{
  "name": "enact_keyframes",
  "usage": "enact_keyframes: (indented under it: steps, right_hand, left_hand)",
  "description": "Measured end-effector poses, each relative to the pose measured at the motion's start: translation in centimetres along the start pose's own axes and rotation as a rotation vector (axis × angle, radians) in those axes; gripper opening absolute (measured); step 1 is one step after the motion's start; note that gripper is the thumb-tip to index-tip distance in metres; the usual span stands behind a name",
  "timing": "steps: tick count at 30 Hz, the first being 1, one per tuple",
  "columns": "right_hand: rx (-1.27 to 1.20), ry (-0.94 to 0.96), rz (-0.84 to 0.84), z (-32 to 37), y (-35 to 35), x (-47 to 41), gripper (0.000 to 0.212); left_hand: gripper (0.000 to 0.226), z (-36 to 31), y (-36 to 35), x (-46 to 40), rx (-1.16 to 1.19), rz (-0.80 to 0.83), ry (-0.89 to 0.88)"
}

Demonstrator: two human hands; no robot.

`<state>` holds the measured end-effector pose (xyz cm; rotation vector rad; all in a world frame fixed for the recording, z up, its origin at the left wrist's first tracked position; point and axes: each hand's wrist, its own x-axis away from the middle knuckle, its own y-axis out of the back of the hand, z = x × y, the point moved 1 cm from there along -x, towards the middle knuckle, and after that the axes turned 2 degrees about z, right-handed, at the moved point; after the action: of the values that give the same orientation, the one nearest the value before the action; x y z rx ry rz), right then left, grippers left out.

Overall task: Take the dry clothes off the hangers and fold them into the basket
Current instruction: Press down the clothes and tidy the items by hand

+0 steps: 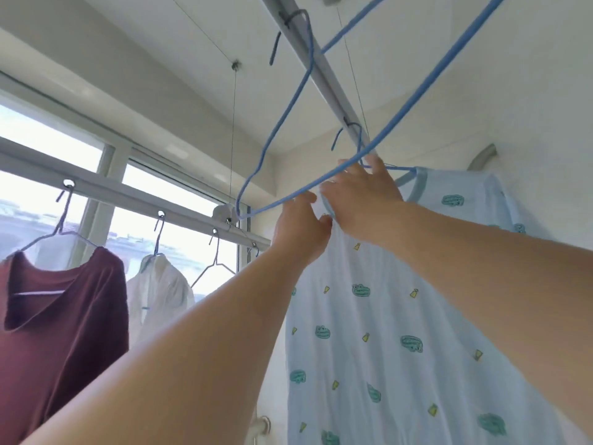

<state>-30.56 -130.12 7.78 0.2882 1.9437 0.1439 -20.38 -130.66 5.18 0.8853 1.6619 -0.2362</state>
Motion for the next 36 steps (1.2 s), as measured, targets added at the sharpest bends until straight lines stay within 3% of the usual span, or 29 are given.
enact_keyframes:
  steps: [7, 22, 27, 33, 36]
  right_hand:
    - [0.139, -0.043, 0.092, 0.6, -0.8, -3.8, 0.044]
    - [-0.177, -0.049, -0.165, -2.4, -2.3, -4.0, 0.026]
    - [-0.289, -0.032, -0.162, -3.5, -1.8, -3.3, 0.027]
    - [-0.243, -0.004, -0.132, -4.6, -2.4, -3.2, 0.028]
    - [-0.26, -0.023, -0.092, -5.1, -2.5, -3.3, 0.033]
  left_hand:
    - [0.049, 0.9, -0.1, -1.9, -0.072, -0.026, -0.044]
    - [0.031, -0.2, -2.5, -5.3, -0.159, -0.09, 0.016]
    - [0.024, -0.6, -2.4, -5.1, -0.051, -0.171, 0.019]
    - [0.022, -0.3, -2.1, -5.2, -0.063, -0.229, -0.059]
    - [0.021, 0.9, -1.7, -5.2, -0.021, -0.255, -0.007]
